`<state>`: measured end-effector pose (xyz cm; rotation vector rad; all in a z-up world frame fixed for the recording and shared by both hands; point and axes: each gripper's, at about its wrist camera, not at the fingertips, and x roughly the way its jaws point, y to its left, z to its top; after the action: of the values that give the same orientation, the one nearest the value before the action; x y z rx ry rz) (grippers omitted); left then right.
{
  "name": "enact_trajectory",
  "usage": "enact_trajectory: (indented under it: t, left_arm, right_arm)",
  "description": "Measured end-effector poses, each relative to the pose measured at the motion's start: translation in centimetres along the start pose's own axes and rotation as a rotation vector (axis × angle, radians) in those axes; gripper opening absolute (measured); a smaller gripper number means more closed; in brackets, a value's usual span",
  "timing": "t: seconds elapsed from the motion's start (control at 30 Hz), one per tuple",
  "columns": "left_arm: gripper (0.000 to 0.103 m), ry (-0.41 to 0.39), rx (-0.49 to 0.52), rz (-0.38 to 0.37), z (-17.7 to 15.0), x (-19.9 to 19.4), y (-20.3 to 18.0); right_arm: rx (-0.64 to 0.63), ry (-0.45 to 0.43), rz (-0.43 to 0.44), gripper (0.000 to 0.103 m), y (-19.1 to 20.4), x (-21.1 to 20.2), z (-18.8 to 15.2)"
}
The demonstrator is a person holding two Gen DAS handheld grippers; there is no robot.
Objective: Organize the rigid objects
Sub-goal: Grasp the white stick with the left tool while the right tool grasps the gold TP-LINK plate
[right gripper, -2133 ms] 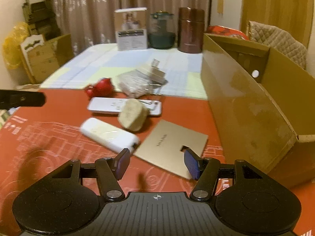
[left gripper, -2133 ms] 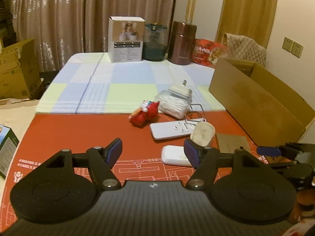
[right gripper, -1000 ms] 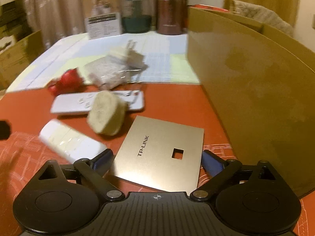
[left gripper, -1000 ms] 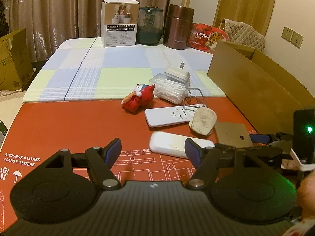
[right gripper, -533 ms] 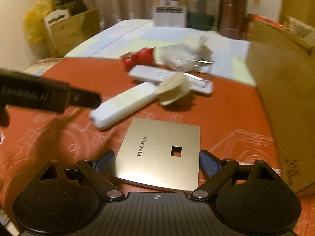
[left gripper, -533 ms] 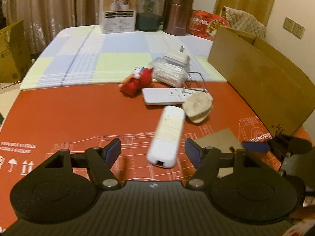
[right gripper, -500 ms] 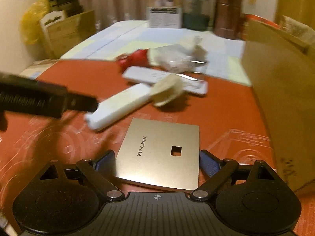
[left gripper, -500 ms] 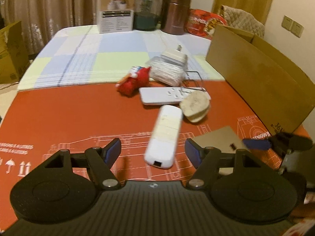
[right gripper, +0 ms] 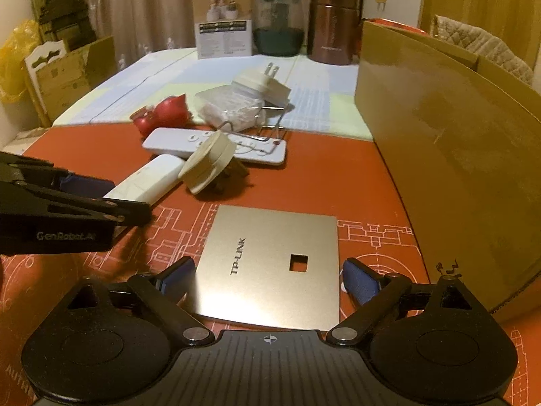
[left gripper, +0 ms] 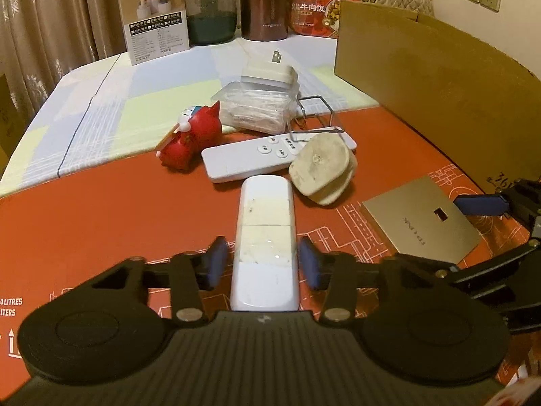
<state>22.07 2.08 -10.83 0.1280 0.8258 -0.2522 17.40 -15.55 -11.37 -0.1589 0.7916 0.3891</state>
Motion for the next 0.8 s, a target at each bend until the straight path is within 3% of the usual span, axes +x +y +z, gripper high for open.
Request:
enact_trajectory:
  t: [0.3, 0.5, 0.6, 0.8]
  left_arm:
    - [0.037, 0.010, -0.019, 0.014, -0.29, -0.43, 0.15]
    - [0.042, 0.003, -0.030, 0.020, -0.02, 0.07, 0.30]
    - [0.036, 0.002, -0.024, 0.014, 0.00, -0.01, 0.25]
    - [0.035, 0.011, -0.033, 0.043, 0.04, -0.45, 0.31]
  right_arm:
    - [0.036, -0.004, -0.037, 0.092, 0.22, 0.37, 0.34]
    - [0.038, -0.011, -0.040, 0.085, 0.40, 0.27, 0.35]
    - [0.043, -0.007, -0.041, 0.085, 0.41, 0.33, 0.46]
    - [0.042, -0.026, -0.040, 0.085, 0.49, -0.32, 0.89]
